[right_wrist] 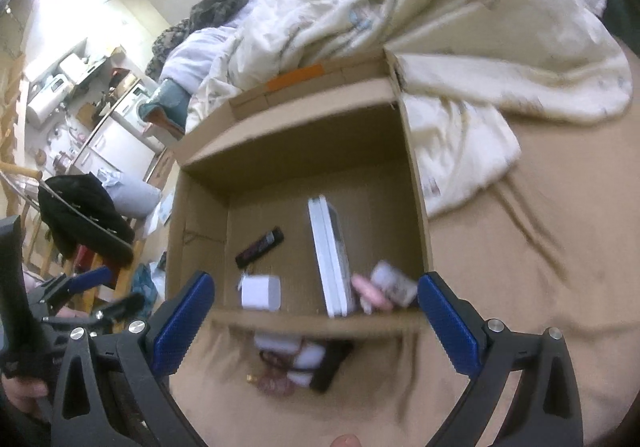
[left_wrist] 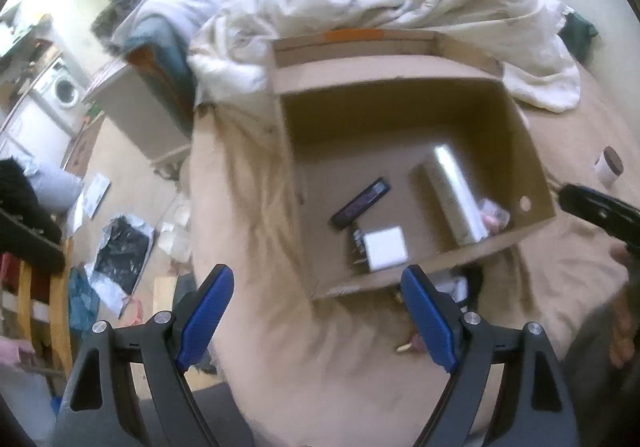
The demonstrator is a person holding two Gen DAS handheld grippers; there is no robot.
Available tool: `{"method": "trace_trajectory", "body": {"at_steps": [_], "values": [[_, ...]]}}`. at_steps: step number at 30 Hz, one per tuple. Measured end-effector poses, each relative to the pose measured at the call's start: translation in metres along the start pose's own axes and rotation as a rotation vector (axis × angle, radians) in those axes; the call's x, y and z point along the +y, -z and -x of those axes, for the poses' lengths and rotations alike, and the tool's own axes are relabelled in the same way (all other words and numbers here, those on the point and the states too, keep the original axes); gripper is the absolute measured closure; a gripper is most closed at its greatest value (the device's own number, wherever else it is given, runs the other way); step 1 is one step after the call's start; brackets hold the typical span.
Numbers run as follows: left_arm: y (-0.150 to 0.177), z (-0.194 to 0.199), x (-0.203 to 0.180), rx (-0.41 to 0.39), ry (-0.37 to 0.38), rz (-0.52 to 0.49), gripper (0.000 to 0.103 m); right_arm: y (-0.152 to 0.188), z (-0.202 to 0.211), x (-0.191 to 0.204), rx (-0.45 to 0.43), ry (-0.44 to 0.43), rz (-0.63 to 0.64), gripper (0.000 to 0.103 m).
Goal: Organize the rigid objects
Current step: 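Withdraw both grippers from the box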
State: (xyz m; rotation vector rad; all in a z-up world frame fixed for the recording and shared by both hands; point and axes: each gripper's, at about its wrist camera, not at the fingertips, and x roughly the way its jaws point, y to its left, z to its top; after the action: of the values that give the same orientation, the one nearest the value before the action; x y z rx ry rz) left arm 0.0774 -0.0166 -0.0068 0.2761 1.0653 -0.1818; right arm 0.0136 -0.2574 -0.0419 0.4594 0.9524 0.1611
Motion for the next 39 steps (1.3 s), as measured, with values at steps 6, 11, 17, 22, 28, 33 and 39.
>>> {"method": "trace_trajectory", "body": {"at_steps": [6, 11, 17, 22, 28, 33, 39], "values": [[0.023, -0.007, 0.005, 0.029, 0.057, 0.045, 0.019, 0.023, 0.005, 0.006, 0.014, 0.027, -0.002, 0.000], [0.029, -0.018, 0.007, 0.033, 0.054, 0.054, 0.019, 0.042, 0.002, 0.003, 0.049, 0.014, -0.057, 0.000], [0.037, -0.026, 0.017, 0.053, 0.039, 0.127, 0.019, 0.053, -0.001, 0.004, 0.066, 0.049, -0.062, 0.000], [0.040, -0.019, 0.014, 0.034, 0.067, 0.122, 0.019, 0.056, -0.010, 0.004, 0.092, 0.077, -0.059, 0.000], [0.040, -0.019, 0.021, 0.039, 0.059, 0.157, 0.019, 0.055, -0.016, 0.002, 0.120, 0.066, -0.078, 0.000], [0.043, -0.025, 0.023, 0.086, 0.089, 0.182, 0.019, 0.053, -0.022, -0.004, 0.143, 0.036, -0.115, 0.000], [0.042, -0.023, 0.030, 0.088, 0.113, 0.231, 0.019, 0.052, -0.042, -0.006, 0.235, 0.003, -0.174, 0.000]]}}
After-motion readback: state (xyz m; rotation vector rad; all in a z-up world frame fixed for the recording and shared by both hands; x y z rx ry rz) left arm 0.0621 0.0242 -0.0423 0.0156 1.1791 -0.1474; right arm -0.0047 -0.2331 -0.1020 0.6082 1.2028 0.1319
